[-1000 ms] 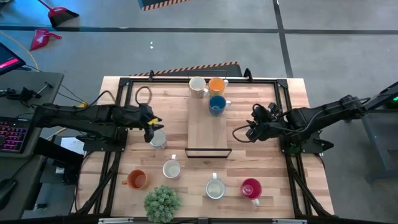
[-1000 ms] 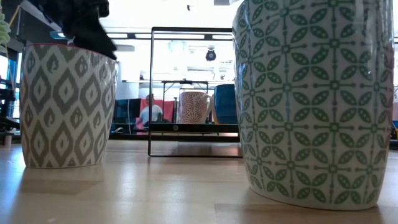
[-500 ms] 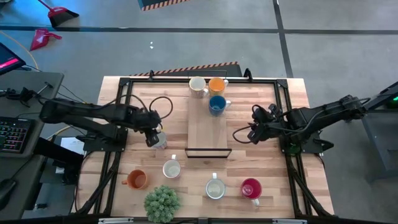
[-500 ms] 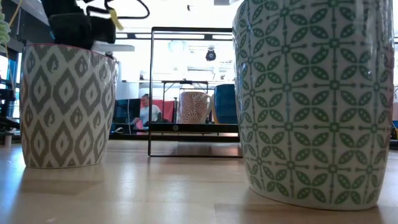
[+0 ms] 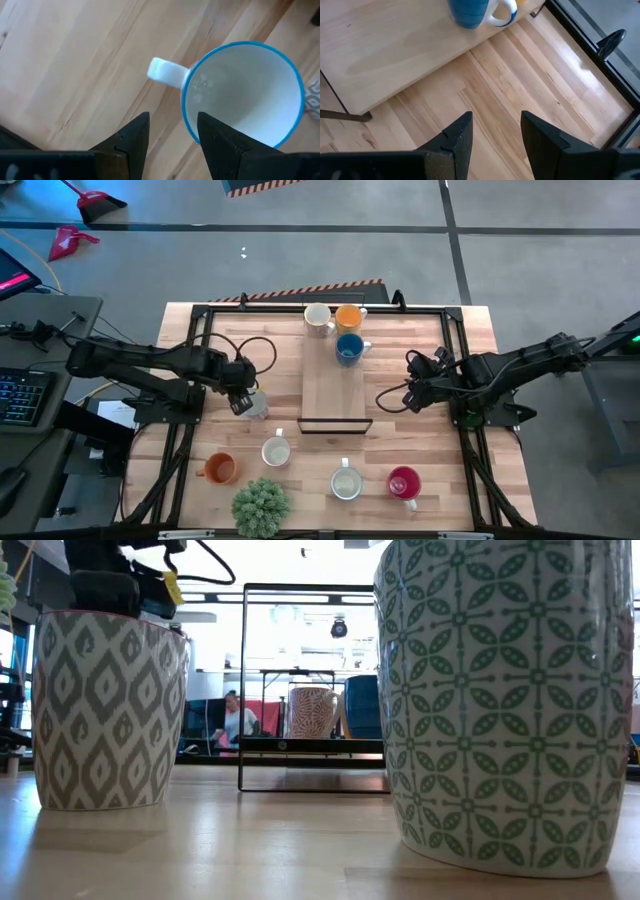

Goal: Place coffee mugs
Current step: Put the brown cup on the shelf aligned with the other blue cup

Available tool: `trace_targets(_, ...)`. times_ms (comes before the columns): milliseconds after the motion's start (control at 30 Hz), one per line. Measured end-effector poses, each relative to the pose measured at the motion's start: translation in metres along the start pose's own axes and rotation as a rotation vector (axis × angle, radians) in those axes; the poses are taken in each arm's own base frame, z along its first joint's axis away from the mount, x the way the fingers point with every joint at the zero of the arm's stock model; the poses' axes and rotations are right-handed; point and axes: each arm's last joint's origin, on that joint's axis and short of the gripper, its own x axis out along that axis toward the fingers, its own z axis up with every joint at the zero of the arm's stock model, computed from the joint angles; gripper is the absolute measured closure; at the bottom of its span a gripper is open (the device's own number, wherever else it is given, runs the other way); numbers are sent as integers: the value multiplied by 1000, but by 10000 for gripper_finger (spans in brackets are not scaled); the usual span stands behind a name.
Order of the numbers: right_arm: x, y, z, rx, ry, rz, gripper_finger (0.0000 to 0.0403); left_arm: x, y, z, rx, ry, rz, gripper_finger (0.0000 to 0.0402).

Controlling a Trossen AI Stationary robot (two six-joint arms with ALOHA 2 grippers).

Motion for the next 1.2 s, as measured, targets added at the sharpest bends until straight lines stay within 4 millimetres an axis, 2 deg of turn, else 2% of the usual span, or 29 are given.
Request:
trace_targets(233,0,0,0,-3,3,-3,260,10,-6,3,0,61,-1,245)
trace_targets(900,0,-2,-2,-15,22,-10,260,54,-23,19,14,158,108,251)
trace_targets(1000,0,-2,-2,-18,34,-3,260,58,-23,20,3,174,123,282)
trace_targets(1133,0,-2,-3,-23,41,-9,260,61,-18,23,-10,184,127,371)
trace_targets(1200,0,-3,-3,-26,44,-13,260,59,-16,25,-11,174,114,387)
